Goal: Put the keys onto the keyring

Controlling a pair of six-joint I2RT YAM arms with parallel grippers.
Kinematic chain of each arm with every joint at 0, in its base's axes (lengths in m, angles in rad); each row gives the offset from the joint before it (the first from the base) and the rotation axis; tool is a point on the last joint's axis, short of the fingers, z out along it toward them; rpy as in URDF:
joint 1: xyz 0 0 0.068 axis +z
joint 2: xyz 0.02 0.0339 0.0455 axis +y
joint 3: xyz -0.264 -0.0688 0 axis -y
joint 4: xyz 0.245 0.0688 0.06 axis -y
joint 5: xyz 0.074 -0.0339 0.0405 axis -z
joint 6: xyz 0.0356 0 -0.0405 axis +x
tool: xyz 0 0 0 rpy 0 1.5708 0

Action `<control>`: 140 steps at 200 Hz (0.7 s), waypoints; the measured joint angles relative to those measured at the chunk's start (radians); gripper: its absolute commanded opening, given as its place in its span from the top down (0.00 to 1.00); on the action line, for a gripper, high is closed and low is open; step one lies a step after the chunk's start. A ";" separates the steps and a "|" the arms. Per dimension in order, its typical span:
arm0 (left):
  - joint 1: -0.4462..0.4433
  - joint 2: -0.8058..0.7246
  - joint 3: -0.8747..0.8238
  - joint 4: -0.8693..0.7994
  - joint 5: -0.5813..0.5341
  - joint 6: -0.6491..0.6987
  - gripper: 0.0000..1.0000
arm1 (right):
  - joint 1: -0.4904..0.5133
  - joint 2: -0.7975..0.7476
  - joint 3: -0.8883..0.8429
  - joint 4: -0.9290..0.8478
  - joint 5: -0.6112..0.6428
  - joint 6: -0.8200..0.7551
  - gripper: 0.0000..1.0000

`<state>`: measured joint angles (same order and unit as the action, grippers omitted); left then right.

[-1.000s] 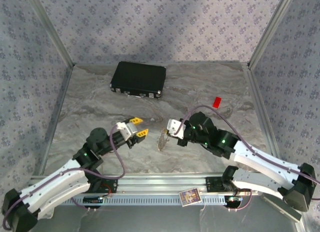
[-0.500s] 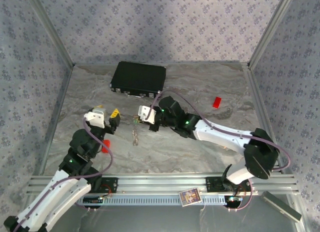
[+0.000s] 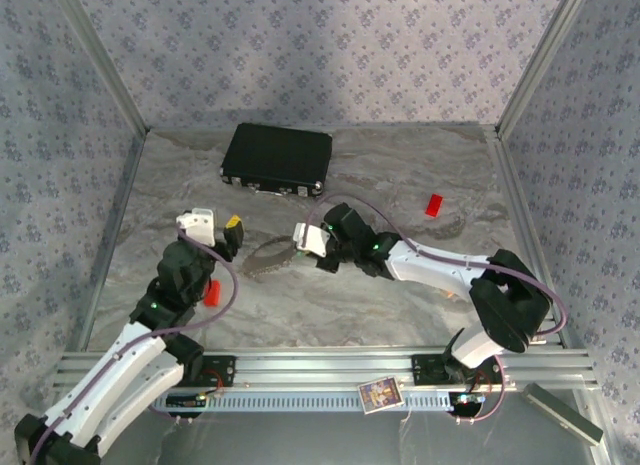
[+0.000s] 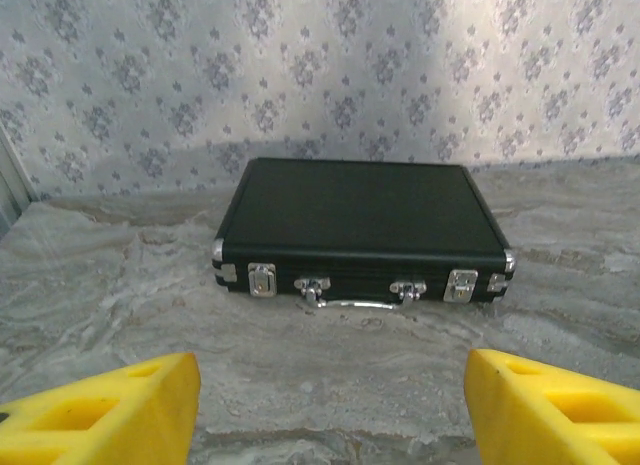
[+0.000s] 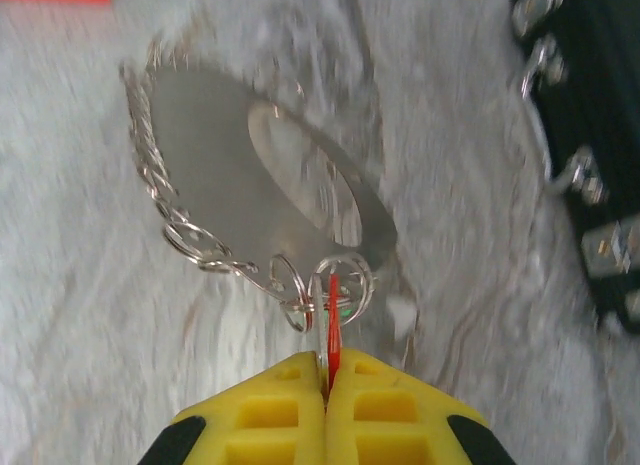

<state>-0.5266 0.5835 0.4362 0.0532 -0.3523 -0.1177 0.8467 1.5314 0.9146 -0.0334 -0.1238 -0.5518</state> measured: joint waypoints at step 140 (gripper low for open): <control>0.016 0.187 -0.002 0.048 -0.173 -0.061 0.30 | 0.048 0.050 -0.047 -0.320 0.327 -0.172 0.95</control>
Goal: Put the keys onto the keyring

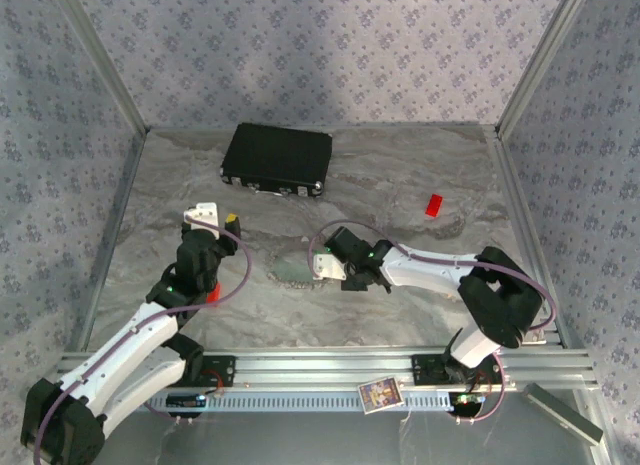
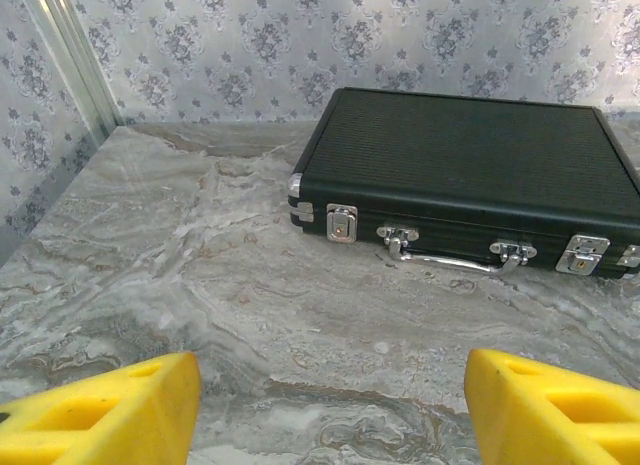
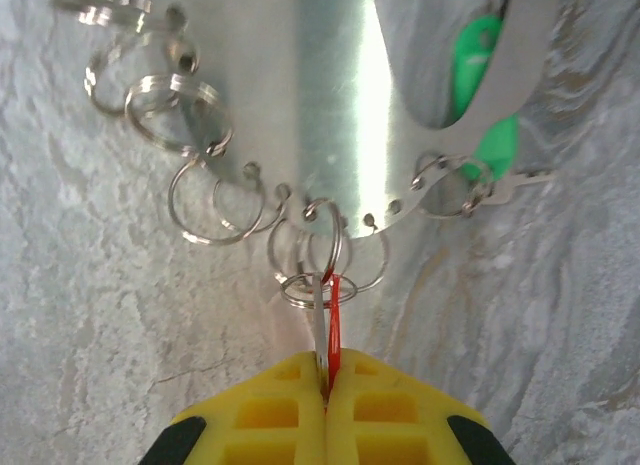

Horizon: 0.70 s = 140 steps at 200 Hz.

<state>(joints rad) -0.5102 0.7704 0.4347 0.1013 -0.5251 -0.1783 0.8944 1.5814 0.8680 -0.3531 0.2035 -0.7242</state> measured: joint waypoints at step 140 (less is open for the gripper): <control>0.245 0.164 -0.006 0.127 0.093 0.163 0.00 | -0.330 -0.468 -0.238 0.313 -0.043 0.219 0.52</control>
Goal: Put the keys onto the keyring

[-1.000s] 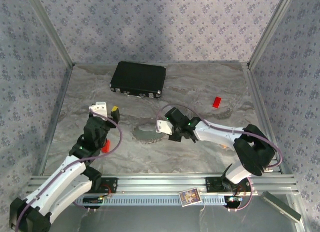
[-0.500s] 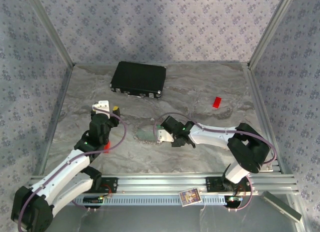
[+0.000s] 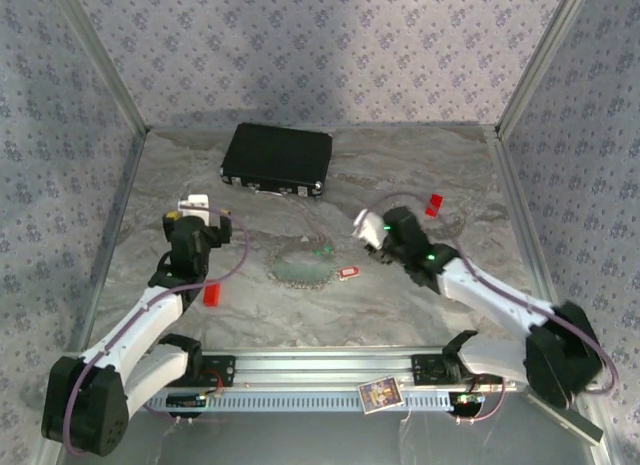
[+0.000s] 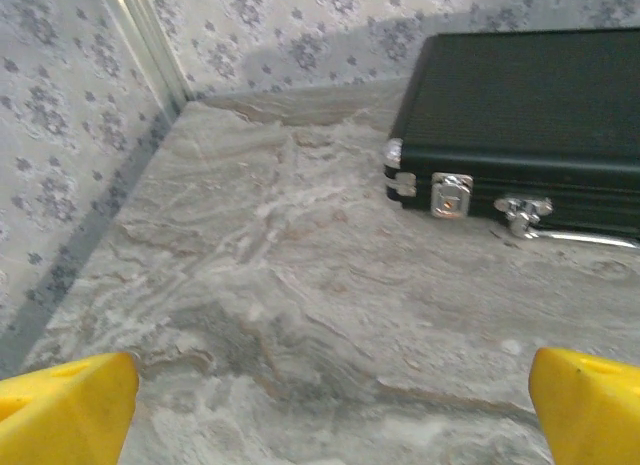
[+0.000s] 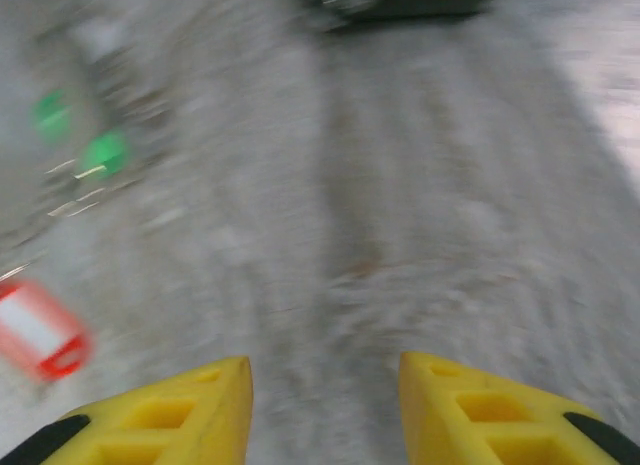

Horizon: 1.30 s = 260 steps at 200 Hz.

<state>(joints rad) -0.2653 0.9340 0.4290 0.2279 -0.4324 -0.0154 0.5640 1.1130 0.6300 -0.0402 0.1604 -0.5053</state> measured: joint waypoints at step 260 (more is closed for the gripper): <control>0.258 0.609 -0.034 0.595 0.299 -0.011 0.00 | -0.614 0.398 -0.254 0.840 -0.228 0.452 0.35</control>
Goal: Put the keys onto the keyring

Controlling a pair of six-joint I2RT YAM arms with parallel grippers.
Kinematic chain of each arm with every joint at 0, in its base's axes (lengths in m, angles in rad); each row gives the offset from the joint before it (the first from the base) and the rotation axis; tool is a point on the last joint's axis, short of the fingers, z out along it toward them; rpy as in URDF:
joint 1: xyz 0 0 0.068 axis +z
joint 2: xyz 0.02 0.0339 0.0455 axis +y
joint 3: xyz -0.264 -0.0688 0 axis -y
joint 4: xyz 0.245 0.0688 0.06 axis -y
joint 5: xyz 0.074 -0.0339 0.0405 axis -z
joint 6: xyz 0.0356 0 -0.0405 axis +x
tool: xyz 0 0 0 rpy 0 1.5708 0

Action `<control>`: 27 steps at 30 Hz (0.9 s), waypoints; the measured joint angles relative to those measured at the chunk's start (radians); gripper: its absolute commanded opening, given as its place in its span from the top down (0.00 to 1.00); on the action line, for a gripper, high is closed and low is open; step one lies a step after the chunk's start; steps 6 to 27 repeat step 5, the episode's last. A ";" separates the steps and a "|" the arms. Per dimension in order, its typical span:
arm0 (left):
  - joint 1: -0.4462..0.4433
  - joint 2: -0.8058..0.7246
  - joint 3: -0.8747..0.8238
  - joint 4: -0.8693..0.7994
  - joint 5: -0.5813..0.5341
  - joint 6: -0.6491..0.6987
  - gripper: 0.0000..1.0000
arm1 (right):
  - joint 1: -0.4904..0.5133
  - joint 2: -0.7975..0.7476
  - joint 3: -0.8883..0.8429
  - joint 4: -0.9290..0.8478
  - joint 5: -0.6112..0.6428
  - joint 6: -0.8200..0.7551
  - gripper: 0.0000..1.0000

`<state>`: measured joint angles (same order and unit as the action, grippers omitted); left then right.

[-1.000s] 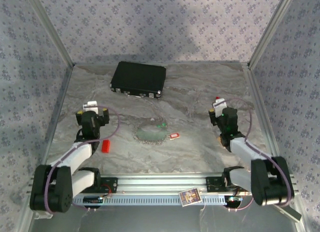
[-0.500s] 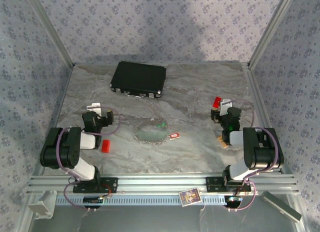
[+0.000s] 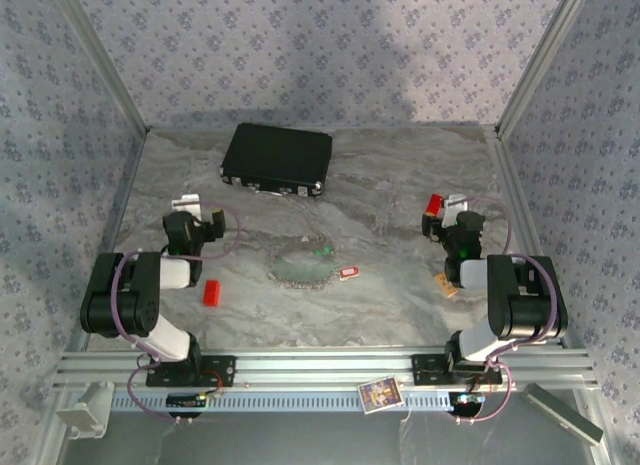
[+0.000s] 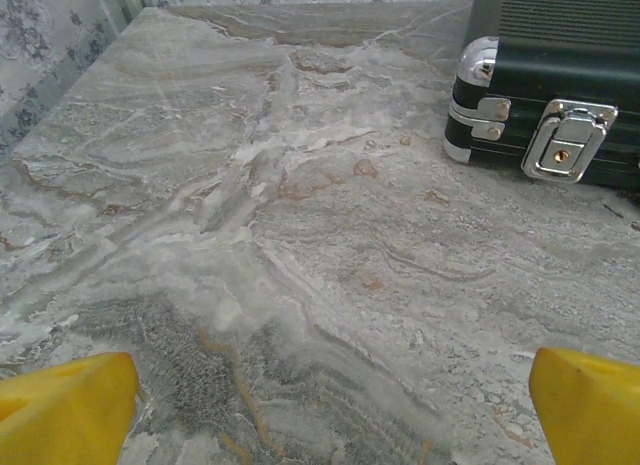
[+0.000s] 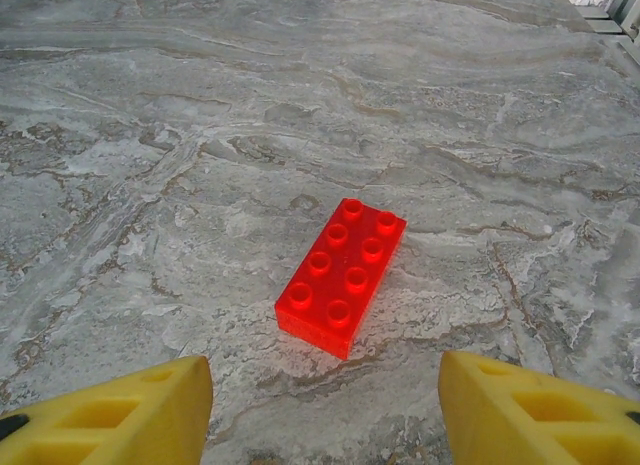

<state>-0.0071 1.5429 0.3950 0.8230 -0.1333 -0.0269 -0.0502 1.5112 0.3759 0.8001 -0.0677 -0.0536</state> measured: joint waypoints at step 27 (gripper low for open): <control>0.007 0.000 0.002 -0.016 0.024 0.000 0.00 | 0.000 0.000 0.001 -0.002 0.000 0.013 0.01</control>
